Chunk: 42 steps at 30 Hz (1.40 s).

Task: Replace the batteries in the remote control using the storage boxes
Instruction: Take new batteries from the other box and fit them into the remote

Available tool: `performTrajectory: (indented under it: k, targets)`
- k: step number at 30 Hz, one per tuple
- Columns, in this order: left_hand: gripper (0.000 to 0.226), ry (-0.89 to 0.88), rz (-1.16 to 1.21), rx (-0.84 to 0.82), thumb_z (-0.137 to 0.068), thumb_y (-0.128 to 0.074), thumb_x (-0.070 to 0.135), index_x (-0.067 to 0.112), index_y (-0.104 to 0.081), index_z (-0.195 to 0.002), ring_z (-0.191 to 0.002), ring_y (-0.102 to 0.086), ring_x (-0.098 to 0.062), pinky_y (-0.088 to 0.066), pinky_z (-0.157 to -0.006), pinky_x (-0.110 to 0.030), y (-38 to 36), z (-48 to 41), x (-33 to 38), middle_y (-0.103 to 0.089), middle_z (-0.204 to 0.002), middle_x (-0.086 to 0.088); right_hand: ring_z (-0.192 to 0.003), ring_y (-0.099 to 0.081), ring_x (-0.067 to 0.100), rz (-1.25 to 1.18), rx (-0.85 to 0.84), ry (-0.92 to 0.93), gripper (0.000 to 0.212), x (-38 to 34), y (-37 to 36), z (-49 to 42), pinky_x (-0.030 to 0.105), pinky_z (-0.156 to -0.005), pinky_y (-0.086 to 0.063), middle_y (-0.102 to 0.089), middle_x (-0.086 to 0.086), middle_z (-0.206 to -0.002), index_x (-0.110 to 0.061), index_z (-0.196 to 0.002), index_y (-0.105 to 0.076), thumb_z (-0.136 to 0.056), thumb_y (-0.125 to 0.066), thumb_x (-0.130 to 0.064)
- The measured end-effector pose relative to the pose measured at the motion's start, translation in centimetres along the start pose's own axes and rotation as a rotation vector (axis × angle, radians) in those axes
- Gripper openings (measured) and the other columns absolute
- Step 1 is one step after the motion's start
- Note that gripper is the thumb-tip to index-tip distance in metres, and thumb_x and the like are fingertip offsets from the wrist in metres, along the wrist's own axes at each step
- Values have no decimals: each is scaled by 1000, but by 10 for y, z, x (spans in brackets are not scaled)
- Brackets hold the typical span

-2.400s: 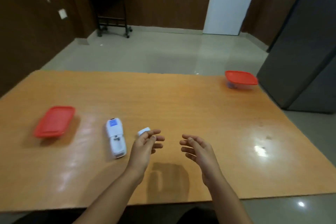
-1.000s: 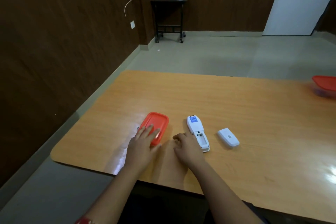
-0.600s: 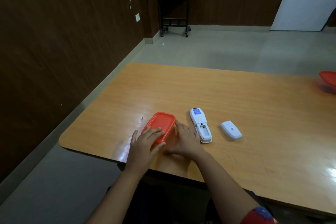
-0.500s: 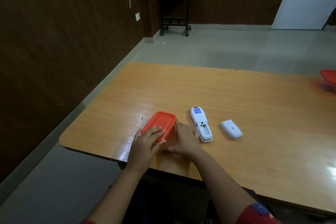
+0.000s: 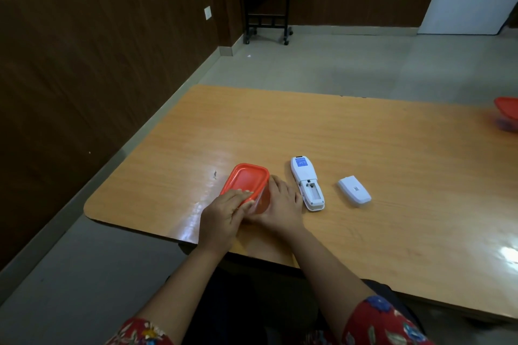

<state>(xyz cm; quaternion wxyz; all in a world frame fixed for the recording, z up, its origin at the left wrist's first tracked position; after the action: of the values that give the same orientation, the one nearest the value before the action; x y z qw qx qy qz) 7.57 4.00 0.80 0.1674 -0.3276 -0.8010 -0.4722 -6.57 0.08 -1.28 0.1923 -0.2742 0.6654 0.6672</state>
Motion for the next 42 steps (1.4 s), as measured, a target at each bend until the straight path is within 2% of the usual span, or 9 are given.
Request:
performTrajectory:
  k: [9,13,18,25,29,34,36,38,42]
  targets:
    - [29,94,106,81,-87,-59,37,17,-74,-102,-95,-61,4,-48,-79,-10,2,-4,-1,-68,-101,13,-139,-29,14,-40,-2,-12,119,-6,0,-2,43,-110,-19,-34,-7,-149,-26,-145,-27,-44,-43,-87]
    - [23,71,99,69,-88,-61,32,19,-73,-102,-95,-61,3,-48,-80,-11,2,-2,0,-68,-100,13,-146,-18,15,-73,-75,-24,125,-11,-1,-8,46,-115,-12,-18,-2,-158,-21,-150,-11,-45,-43,-81]
    - [24,130,199,88,-90,-58,33,17,-73,-100,-91,-63,1,-47,-74,-13,6,-7,-1,-69,-96,12,-135,-35,14,-110,20,-27,113,-17,6,-5,42,-111,-23,-42,-7,-141,-27,-140,-30,-43,-49,-83]
    - [25,755,705,664,-96,-49,29,18,-65,-80,-79,-61,-20,-50,-78,-37,22,-13,-38,-65,-79,-2,-130,-41,13,87,37,-45,123,-18,0,2,34,-110,-30,-45,-9,-134,-26,-141,-30,-39,-52,-91]
    - [23,967,831,936,-98,-45,25,10,-62,-96,-76,-59,-13,-50,-70,-29,33,-2,-47,-60,-80,2,-135,-31,15,82,-36,-67,119,-23,-1,0,36,-112,-21,-36,-6,-142,-25,-143,-24,-46,-63,-82]
    - [26,1056,561,834,-96,-43,16,2,-58,-113,-95,-61,-27,-49,-88,-38,39,3,-68,-63,-103,-12,-148,-7,20,-20,-240,-132,137,-26,8,-2,42,-118,-11,-9,1,-159,-17,-152,-2,-50,-72,-75]
    - [40,1070,384,708,-93,-47,16,8,-49,-132,-115,-55,-35,-42,-102,-46,40,3,-71,-57,-126,-17,-149,-2,19,-159,-220,-183,127,-30,20,-4,43,-119,-11,-3,0,-161,-17,-153,-1,-61,-69,-72]
    - [55,1099,285,628,-92,-49,13,10,-34,-145,-132,-37,-39,-30,-111,-49,43,3,-69,-42,-143,-18,-146,-14,22,-210,-40,-124,96,-32,30,-12,42,-116,-21,-17,2,-158,-23,-152,-17,-77,-61,-64]
    - [59,1087,158,573,-87,-56,16,12,-36,-143,-138,-24,-35,-20,-113,-44,46,2,-57,-31,-151,-10,-138,-27,24,224,78,76,47,-38,25,-32,40,-107,-30,-37,3,-147,-30,-133,-51,-90,-50,-47]
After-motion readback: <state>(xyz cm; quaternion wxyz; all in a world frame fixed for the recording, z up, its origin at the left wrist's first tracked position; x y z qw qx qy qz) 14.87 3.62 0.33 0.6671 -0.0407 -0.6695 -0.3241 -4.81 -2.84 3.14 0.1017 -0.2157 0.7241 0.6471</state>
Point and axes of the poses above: each hand's wrist, its own z-axis away from the middle knuckle, its own y-axis out of the back of the hand, x = y × z, the point moved 3 cm from there along -z, towards the middle knuckle
